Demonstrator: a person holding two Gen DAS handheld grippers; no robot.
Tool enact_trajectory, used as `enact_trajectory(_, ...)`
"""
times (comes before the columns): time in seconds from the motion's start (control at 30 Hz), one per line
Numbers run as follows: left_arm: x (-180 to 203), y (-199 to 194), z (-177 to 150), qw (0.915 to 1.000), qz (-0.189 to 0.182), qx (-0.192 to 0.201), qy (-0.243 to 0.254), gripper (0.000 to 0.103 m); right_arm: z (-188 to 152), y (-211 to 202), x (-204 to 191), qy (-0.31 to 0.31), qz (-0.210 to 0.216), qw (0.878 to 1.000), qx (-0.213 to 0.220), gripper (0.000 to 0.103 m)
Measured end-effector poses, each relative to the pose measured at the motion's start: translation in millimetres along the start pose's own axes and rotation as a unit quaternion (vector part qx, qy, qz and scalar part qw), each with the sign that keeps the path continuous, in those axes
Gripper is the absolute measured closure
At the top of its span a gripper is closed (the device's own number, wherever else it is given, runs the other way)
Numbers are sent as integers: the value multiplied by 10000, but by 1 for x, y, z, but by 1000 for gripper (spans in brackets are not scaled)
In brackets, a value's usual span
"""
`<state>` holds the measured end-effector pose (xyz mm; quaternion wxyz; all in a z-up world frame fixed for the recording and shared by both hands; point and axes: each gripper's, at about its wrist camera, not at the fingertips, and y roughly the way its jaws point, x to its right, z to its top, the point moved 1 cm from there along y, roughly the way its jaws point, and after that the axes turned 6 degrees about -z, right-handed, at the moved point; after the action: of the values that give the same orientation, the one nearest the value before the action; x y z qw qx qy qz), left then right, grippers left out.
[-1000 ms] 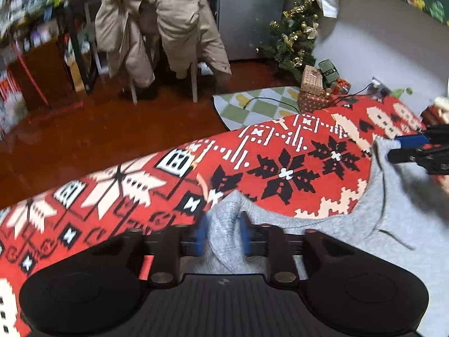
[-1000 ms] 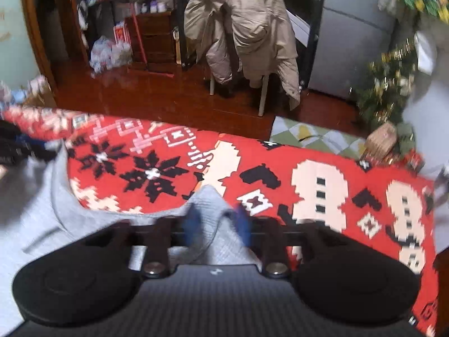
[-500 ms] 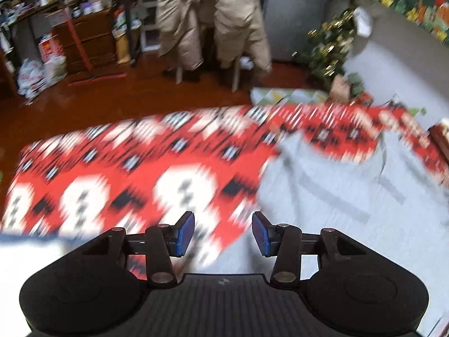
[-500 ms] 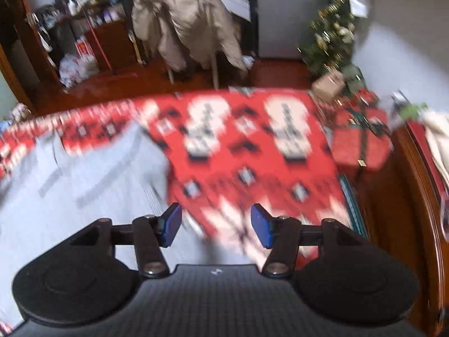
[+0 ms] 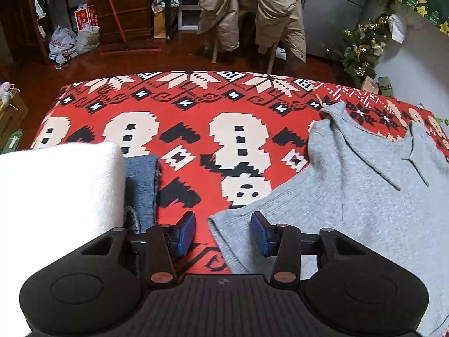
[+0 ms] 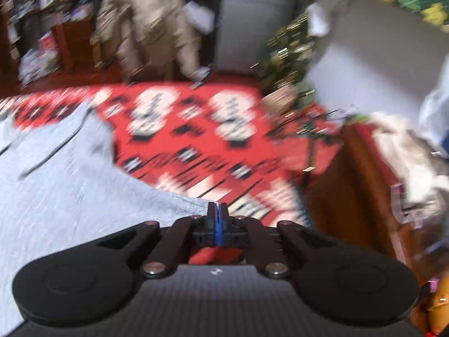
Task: Fold clothes
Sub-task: 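Open both grippers and smooth the folded shirt flat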
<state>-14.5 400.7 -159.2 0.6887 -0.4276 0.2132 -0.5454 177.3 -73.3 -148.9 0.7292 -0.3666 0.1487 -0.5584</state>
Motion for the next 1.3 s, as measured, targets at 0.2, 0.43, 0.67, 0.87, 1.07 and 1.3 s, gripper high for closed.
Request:
enact_trajectory(0.2,-1,5,-5,10000,-24,-32,-37,62,-9,17,5,-118,55,9984,-553,101)
enact_trajectory(0.43,4,7,2,9998,-163,65,107,62,16,4,13,419,38,9991,27,78)
enact_trajectory(0.67,26,18,28,9985,-400,233,289,62,75,40,-57,173,1309,9912,71,77)
enact_trajectory(0.87,40,33,41,9968,-531,265,534,62,85,81,-98,-185,1402,9896,-255,78)
enact_trajectory(1.07,48,51,48,9946,-730,291,676,62,71,76,-122,-976,1437,9846,-206,83)
enact_trajectory(1.3,70,73,59,9890,-981,274,1075,68,71,71,-134,-1404,1098,9840,-7,97)
